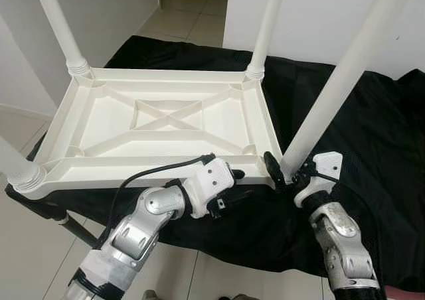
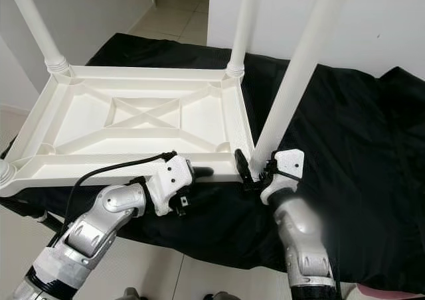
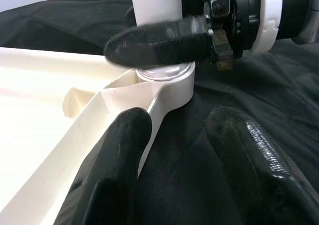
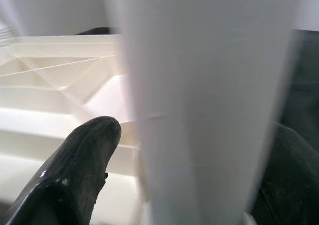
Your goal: Building children table
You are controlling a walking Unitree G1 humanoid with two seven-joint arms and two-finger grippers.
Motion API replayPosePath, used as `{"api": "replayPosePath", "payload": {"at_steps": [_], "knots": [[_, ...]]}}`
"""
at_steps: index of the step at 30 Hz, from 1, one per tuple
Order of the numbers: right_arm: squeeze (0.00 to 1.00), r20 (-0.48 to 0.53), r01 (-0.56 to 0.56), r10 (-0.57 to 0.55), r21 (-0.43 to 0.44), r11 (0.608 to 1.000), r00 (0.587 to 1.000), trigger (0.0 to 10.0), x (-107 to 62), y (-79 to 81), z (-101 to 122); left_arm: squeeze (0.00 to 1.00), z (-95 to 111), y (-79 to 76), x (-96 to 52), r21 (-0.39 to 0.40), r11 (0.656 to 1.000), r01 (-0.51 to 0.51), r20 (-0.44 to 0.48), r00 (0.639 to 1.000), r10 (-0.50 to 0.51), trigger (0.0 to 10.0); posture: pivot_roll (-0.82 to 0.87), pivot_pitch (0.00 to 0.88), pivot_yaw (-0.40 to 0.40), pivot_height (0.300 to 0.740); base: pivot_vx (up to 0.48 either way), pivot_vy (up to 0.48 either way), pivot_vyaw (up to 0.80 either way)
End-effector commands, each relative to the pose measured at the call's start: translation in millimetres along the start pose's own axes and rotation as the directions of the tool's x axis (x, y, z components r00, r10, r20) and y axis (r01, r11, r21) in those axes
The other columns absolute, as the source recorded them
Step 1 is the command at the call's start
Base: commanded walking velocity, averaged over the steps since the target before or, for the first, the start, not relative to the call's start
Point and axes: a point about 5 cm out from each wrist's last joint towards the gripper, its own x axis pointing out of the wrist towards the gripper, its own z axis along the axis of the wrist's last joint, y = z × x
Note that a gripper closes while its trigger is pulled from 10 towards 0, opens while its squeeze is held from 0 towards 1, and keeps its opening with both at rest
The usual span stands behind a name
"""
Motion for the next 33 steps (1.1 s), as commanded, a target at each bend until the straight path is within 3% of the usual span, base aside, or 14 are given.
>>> {"api": "replayPosePath", "payload": {"at_steps": [1,2,7,8,10,11,26,27,28,29,33], "knots": [[0.00,-0.028,-0.062,0.062,-0.019,0.998,0.998,10.0,2.8,-4.1,-3,0.00,-2,1.1,1.3,0.001,1.000,-0.006,-0.012,1.000,0.006,10.0,-0.01,0.103,-0.028,0.740,0.000,0.000,0.00],[0.00,-0.056,-0.125,0.123,-0.039,0.991,0.991,10.0,7.0,-7.1,-5,0.00,-2,1.5,1.5,0.003,1.000,-0.007,-0.012,1.000,0.007,10.0,0.00,0.102,-0.030,0.740,0.000,0.000,0.00],[0.00,-0.097,-0.206,0.199,-0.076,0.976,0.975,10.0,14.9,-11.5,-8,0.00,-2,2.2,2.0,0.007,1.000,-0.009,-0.014,1.000,0.009,10.0,0.00,0.100,-0.034,0.740,0.000,0.000,0.00],[0.00,-0.115,-0.243,0.231,-0.113,0.963,0.966,8.9,21.0,-14.1,-10,0.00,-2,2.5,2.3,0.009,1.000,-0.011,-0.014,1.000,0.011,10.0,0.00,0.098,-0.036,0.740,0.000,0.000,0.00],[0.00,-0.118,-0.250,0.236,-0.121,0.961,0.964,8.9,22.1,-14.7,-10,0.00,-2,2.6,2.4,0.010,1.000,-0.012,-0.014,1.000,0.012,10.0,0.00,0.098,-0.036,0.740,0.000,0.000,0.00],[0.00,-0.120,-0.263,0.249,-0.125,0.957,0.961,0.0,23.9,-16.0,-10,0.00,-2,2.8,2.3,0.010,1.000,-0.014,-0.014,1.000,0.014,10.0,0.00,0.096,-0.037,0.740,0.000,0.000,0.00],[0.00,-0.132,-0.281,0.270,-0.075,0.957,0.954,0.0,22.1,-26.5,-17,0.00,-2,4.7,2.7,0.016,1.000,-0.021,-0.013,1.000,0.021,10.0,0.01,0.087,-0.036,0.740,0.000,0.000,0.00],[0.00,-0.127,-0.273,0.264,-0.064,0.960,0.956,4.3,21.6,-26.6,-17,0.00,-2,5.2,2.7,0.016,1.000,-0.021,-0.013,1.000,0.021,10.0,0.00,0.087,-0.034,0.740,0.000,0.000,0.00],[0.00,-0.127,-0.273,0.264,-0.064,0.960,0.956,4.3,21.6,-26.6,-17,0.00,-2,5.2,2.7,0.016,1.000,-0.021,-0.013,1.000,0.021,10.0,0.00,0.087,-0.034,0.740,0.000,0.000,0.00],[0.00,-0.121,-0.261,0.252,-0.056,0.964,0.960,10.0,21.6,-26.7,-16,0.00,-2,6.0,2.8,0.017,1.000,-0.022,-0.014,1.000,0.022,10.0,0.00,0.086,-0.035,0.740,0.000,0.000,0.00],[0.00,-0.108,-0.183,0.177,-0.048,0.982,0.978,10.0,21.7,-25.4,-15,0.00,-3,6.2,3.7,0.019,1.000,-0.020,-0.015,1.000,0.021,10.0,0.00,0.085,-0.035,0.740,0.000,0.000,0.00]]}}
